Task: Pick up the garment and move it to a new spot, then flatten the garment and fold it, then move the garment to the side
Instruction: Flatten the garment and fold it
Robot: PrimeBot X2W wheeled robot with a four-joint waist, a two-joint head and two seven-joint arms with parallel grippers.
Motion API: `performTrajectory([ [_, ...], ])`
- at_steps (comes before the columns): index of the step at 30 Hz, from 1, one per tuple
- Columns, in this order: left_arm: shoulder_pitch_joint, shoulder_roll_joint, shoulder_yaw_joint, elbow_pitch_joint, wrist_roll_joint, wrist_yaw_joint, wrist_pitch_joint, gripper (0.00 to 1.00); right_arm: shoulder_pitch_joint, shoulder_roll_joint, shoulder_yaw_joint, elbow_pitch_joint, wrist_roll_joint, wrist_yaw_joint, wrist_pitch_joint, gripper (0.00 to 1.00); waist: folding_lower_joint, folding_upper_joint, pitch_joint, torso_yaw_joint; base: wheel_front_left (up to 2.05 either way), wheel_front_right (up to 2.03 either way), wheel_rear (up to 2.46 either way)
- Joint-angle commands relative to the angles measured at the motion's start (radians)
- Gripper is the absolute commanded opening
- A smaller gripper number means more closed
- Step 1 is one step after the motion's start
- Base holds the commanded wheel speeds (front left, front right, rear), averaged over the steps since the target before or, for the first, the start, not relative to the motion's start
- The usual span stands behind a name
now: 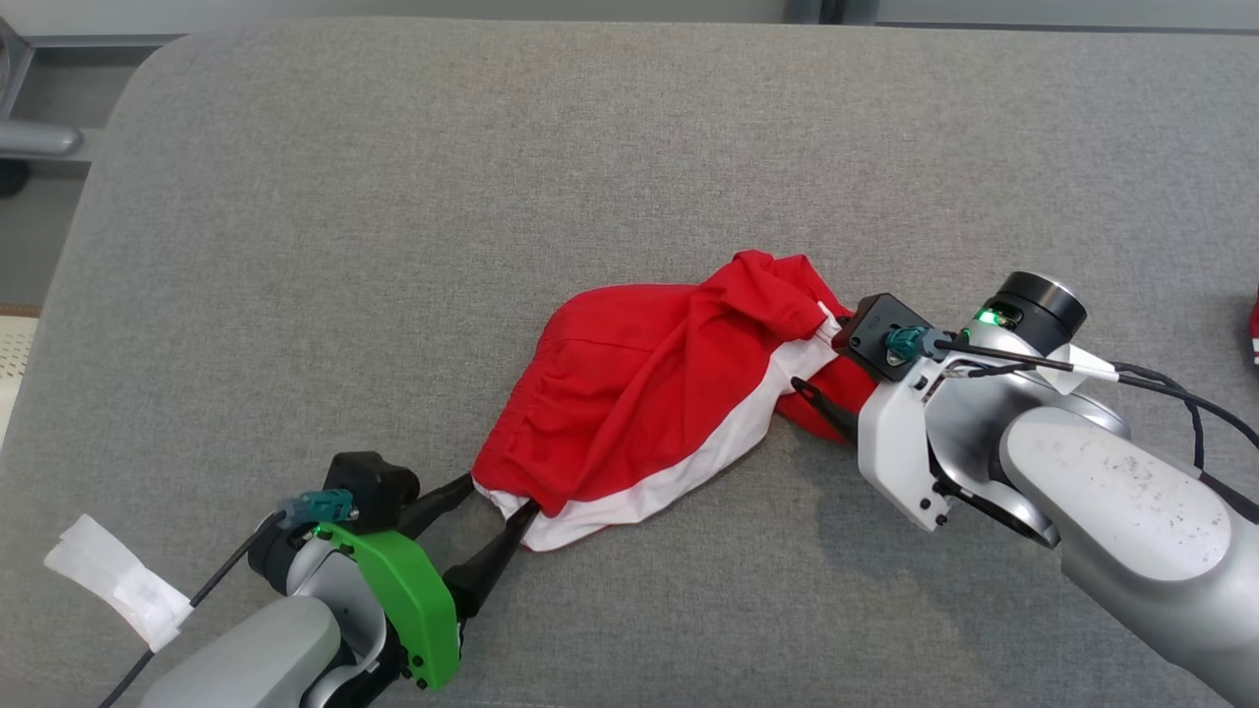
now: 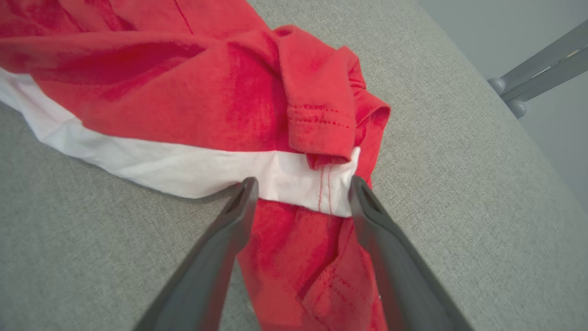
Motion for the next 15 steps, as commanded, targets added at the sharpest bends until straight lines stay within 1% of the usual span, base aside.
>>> performTrajectory([
  [1, -0.022, -0.006, -0.01, 0.007, -0.013, -0.002, -0.01, 1.0, -0.004, -0.001, -0.004, 0.005, 0.002, -0.001, 0.0, 1.0, -0.0001, 0.0, 0.003, 0.0, 0.0, 0.0, 0.0],
  [12, -0.068, -0.013, -0.078, 0.032, -0.048, -0.002, -0.045, 1.0, -0.013, 0.012, -0.005, 0.03, 0.005, -0.001, 0.003, 1.0, -0.0001, 0.0, 0.019, 0.004, 0.0, 0.0, 0.0],
  [13, -0.07, -0.016, -0.084, 0.029, -0.054, -0.002, -0.049, 0.9, -0.012, 0.014, -0.007, 0.032, 0.009, -0.001, 0.002, 0.98, -0.0001, 0.0, 0.02, 0.004, 0.0, 0.0, 0.0],
  [14, -0.074, -0.019, -0.091, 0.029, -0.062, -0.002, -0.052, 0.72, -0.01, 0.017, -0.013, 0.037, 0.017, -0.001, 0.003, 0.6, -0.0001, 0.0, 0.022, 0.005, 0.0, 0.0, 0.0],
  [15, -0.077, -0.022, -0.096, 0.027, -0.072, -0.002, -0.056, 0.49, -0.009, 0.019, -0.014, 0.042, 0.018, -0.001, 0.006, 0.19, -0.0001, 0.0, 0.022, 0.005, 0.0, 0.0, 0.0],
])
